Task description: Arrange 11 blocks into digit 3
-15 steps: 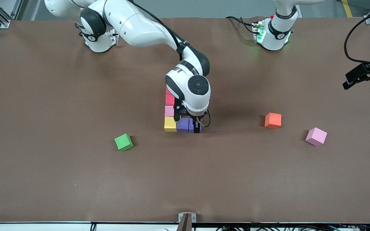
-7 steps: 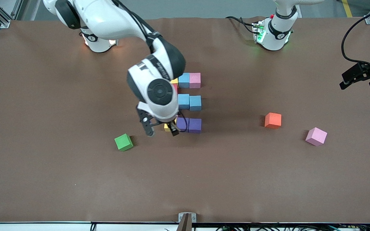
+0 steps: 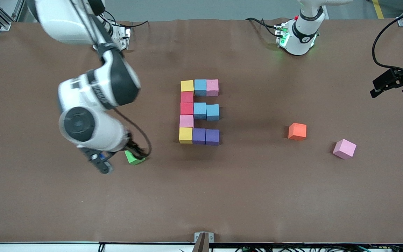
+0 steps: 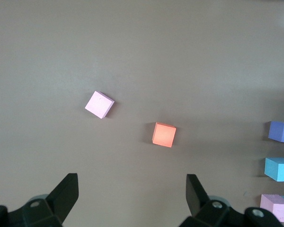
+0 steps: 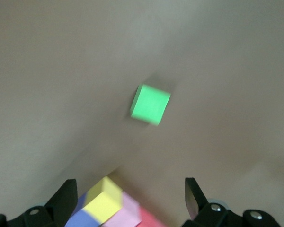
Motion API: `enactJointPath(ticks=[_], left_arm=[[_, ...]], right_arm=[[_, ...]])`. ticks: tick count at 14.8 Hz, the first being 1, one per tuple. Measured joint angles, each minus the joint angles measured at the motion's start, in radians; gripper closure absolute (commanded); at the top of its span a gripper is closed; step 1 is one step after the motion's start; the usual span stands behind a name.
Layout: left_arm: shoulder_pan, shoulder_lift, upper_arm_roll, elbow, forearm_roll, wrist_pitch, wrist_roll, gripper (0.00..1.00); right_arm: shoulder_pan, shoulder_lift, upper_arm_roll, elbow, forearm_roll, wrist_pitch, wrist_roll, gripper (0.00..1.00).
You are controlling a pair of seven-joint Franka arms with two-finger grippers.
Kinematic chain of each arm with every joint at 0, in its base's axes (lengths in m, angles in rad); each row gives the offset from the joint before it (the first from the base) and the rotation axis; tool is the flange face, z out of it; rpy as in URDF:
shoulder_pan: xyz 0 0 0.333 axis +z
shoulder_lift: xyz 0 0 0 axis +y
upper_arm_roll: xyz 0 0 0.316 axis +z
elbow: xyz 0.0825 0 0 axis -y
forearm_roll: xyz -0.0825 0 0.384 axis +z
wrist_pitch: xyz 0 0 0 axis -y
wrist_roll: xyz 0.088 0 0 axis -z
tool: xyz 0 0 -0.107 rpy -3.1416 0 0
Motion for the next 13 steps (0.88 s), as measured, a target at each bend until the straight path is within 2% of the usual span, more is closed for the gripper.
enactJointPath(ticks=[4, 6, 13], left_arm=[[0.000, 0.000, 0.000, 0.000, 0.000, 0.000, 0.000, 0.00], [0.000, 0.000, 0.000, 0.001, 0.000, 0.000, 0.000, 0.00], [0.000, 0.000, 0.000, 0.003, 0.000, 0.000, 0.000, 0.00]], right_arm=[[-0.148, -0.103, 0.000, -0.116, -0.002, 0.000, -0.400, 0.00], [-0.191, -0.156, 0.000, -0.175, -0.039, 0.000, -0.556, 0.00], [-0.299, -0.347, 0.000, -0.446, -0.132, 0.122, -0.903, 0.00]])
